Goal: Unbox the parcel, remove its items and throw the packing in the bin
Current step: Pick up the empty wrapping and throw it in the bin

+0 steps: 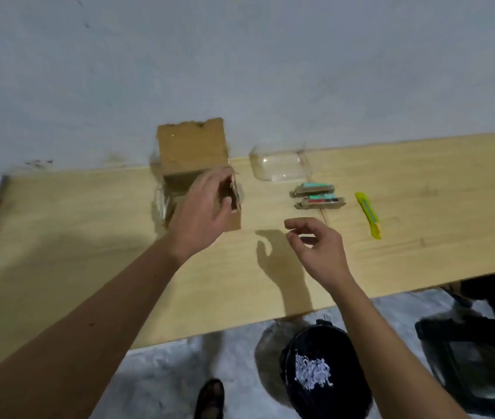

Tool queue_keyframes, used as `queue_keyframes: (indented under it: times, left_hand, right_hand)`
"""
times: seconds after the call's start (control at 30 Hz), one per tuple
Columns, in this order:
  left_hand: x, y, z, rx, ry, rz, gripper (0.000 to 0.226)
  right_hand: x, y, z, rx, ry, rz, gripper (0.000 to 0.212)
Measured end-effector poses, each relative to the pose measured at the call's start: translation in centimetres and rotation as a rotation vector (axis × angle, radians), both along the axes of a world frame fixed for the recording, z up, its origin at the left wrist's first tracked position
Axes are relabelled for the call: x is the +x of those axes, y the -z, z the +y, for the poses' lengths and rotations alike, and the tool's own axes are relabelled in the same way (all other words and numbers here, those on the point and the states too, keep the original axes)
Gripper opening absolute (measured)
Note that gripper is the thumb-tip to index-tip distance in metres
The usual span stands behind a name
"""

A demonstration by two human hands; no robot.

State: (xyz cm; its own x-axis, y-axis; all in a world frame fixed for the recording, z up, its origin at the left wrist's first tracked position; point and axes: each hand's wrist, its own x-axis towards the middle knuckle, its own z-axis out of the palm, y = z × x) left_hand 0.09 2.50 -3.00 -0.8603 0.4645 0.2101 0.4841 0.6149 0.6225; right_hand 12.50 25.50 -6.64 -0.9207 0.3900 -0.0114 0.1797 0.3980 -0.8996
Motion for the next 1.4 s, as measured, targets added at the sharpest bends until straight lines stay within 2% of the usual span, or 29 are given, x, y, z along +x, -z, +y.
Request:
queue_keyframes:
  times: [0.13,0.23,0.33,0.43,0.53,0.63,0.73,0.8,0.93,1.03,1.1,1.13,1.2,1.3,1.4]
  left_hand:
    - [-3.1,1.2,-4.5,-0.032,-0.138,0.033,0.047]
    - [-5.0,2.7,-6.3,-0.032,-0.214,-0.007,0.054]
    - [-6.0,4.1,-6.6,0.082,-0.341,-0.147,0.066]
    - [-6.6,5.0,-6.0,0.231,-0.49,-0.319,0.07]
    - [-7.6,6.1,-5.5,0.338,-0.486,-0.368,0.069]
    - [-7.9,7.4,-5.3,0.533,-0.482,-0.389,0.057]
    - [-7.8,7.8,-4.9,0.906,-0.521,-0.459,0.063]
    - [-7.8,7.4,-4.7,1.001,-0.632,-0.499,0.063]
    - [-7.3,6.6,-4.8,1.028,-0.63,-0.538,0.075]
    - [-6.8,6.6,-5.6,1.032,-0.565,-0.643,0.085]
    - [-6.1,6.0,-6.1,0.999,-0.537,-0.727,0.078]
    - [-5.7,5.4,-6.2,0.968,-0.5,-0.762,0.068]
    - [-5.5,5.0,-6.5,0.876,-0.469,-0.762,0.045]
    - [-5.3,5.3,-6.9,0.782,-0.43,-0.77,0.058]
    - [-4.4,6.6,-7.2,0.666,-0.383,-0.722,0.052]
  right_hand:
    - [-7.1,-0.5,-4.1,0.026,-0.107,0.068,0.024]
    - [-11.4,-0.5,-6.5,0.076,-0.156,0.071,0.039]
    - [-14.5,-0.2,-8.2,0.102,-0.182,0.036,0.061]
    - [-16.2,0.2,-9.5,0.032,-0.164,-0.013,0.08]
    - [-16.9,1.0,-10.1,-0.022,-0.112,-0.04,0.086]
    - [-17.1,1.5,-10.3,-0.119,-0.085,-0.019,0.076]
    - [-17.5,1.8,-10.0,-0.276,-0.036,0.025,0.043]
    - [-17.9,2.2,-9.6,-0.345,0.02,0.066,0.024]
    - [-17.7,1.9,-9.2,-0.542,-0.017,0.024,0.03]
    - [-16.5,0.5,-8.8,-0.688,-0.062,-0.012,0.056]
    - [-15.5,-0.3,-8.4,-0.641,-0.102,-0.067,0.067]
    - [-15.1,-0.3,-8.2,-0.579,-0.13,-0.099,0.069]
    - [-14.6,-0.3,-7.8,-0.458,-0.168,-0.146,0.054]
    - [-14.0,0.0,-7.8,-0.394,-0.17,-0.242,0.057]
    - [-13.2,0.7,-8.1,-0.284,-0.19,-0.234,0.046]
